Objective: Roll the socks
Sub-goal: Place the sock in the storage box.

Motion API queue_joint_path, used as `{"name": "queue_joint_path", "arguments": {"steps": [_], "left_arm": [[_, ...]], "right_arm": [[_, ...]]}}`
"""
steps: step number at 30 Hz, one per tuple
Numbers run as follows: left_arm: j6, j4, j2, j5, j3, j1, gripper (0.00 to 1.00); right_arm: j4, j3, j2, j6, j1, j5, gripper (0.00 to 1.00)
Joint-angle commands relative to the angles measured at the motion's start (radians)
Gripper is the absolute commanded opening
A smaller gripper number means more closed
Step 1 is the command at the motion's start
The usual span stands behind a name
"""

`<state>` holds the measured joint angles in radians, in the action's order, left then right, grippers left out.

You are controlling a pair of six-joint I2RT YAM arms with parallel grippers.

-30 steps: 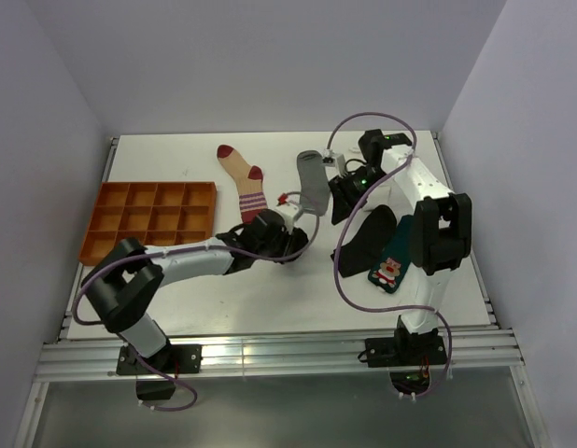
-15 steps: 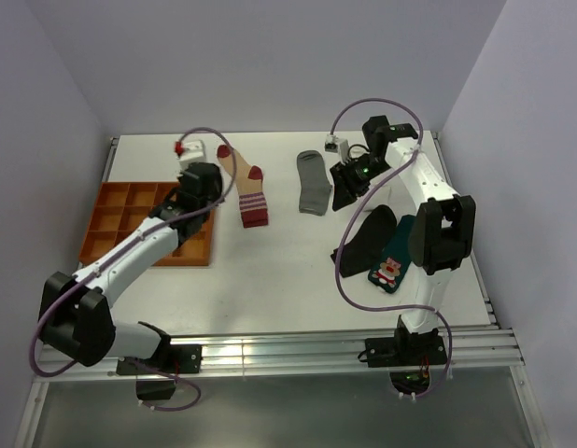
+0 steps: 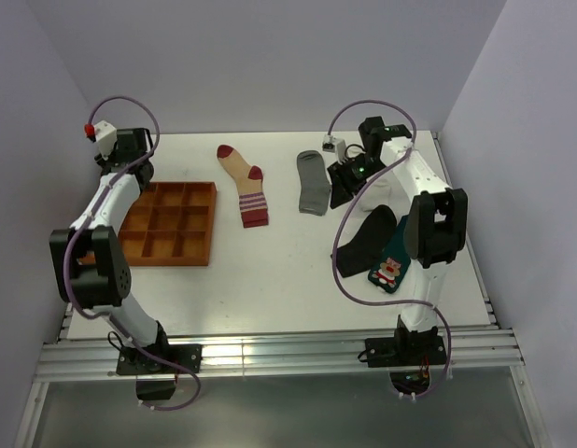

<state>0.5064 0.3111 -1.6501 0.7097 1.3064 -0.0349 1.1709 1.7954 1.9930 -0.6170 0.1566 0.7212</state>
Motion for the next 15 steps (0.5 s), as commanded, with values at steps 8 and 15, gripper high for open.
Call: {"name": "queue_joint_path", "arguments": {"steps": [8,15], "left_arm": [[-0.094,0.108,-0.258,0.066,0.226,-0.025,0.0],[-0.092,0.181,-0.353,0.027,0.281,-0.025,0.0]], "right_arm": [[-0.031,0.025,0.049,-0.02,-0.002,0.015,0.47],[-0.039,0.002,0.049,-0.027,-0.009,0.012,0.46]]}}
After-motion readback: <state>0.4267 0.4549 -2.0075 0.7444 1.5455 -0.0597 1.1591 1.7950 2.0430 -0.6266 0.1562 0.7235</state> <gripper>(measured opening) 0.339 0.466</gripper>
